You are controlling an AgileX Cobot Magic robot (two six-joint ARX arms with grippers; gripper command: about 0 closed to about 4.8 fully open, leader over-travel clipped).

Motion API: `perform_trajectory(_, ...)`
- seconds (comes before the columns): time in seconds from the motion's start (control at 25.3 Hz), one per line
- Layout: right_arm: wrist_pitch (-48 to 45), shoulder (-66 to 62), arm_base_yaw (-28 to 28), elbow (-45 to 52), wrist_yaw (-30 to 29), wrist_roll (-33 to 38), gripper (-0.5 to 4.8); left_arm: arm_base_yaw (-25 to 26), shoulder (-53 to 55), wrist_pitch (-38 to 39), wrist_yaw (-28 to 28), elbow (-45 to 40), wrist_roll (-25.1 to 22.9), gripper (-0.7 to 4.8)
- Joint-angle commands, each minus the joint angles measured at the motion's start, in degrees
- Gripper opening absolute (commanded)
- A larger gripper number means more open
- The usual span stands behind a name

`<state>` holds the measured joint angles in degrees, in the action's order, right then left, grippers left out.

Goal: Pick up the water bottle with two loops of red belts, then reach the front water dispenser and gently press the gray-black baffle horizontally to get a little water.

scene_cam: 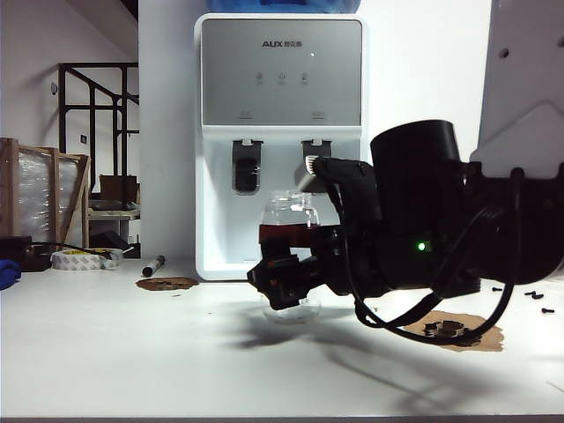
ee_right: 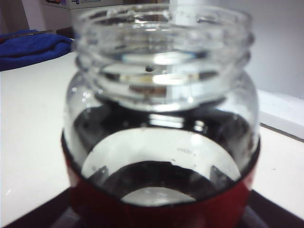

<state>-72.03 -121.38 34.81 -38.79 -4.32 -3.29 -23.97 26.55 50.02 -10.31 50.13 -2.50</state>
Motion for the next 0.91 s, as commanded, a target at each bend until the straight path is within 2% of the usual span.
perform_trajectory(0.04, -1.81, 0.15, 0.13, -0.13, 0.07, 0.0, 1.81, -0.04, 0.2, -0.07, 0.61, 0.28, 0.0, -0.01)
perform_trajectory(0.2, -4.22, 0.17, 0.15, -0.11, 0.07, 0.0, 0.68, -0.04, 0.2, -1.05, 1.51, 0.28, 0.0, -0.01)
perform_trajectory(0.36, -5.25, 0.33, 0.2, -0.11, 0.35, 0.0, 0.46, -0.04, 0.2, -1.16, 1.49, 0.28, 0.0, -0.01)
perform_trajectory(0.4, -5.22, 0.52, 0.2, -0.02, 0.76, 0.0, 0.04, -0.04, 0.2, -1.18, 1.46, 0.28, 0.0, -0.01)
perform_trajectory(0.71, -5.25, 3.78, 0.42, 0.57, 9.64, 0.0, -0.05, -0.09, 0.2, -1.25, 1.11, 0.28, 0.0, -0.01)
perform_trajectory(0.75, -5.25, 4.33, 0.42, 0.55, 11.3, -0.02, -0.05, -0.09, 0.2, -1.25, 1.11, 0.28, 0.0, -0.01)
perform_trajectory(0.79, -5.27, 5.33, 0.44, 0.52, 15.93, -0.02, -0.05, -0.09, 0.2, -1.36, 0.9, 0.28, 0.0, -0.01)
perform_trajectory(0.91, -5.29, 6.34, 0.44, -0.13, 22.05, -1.84, -0.05, -0.11, 0.2, -2.21, 0.92, 0.28, 0.0, -0.01)
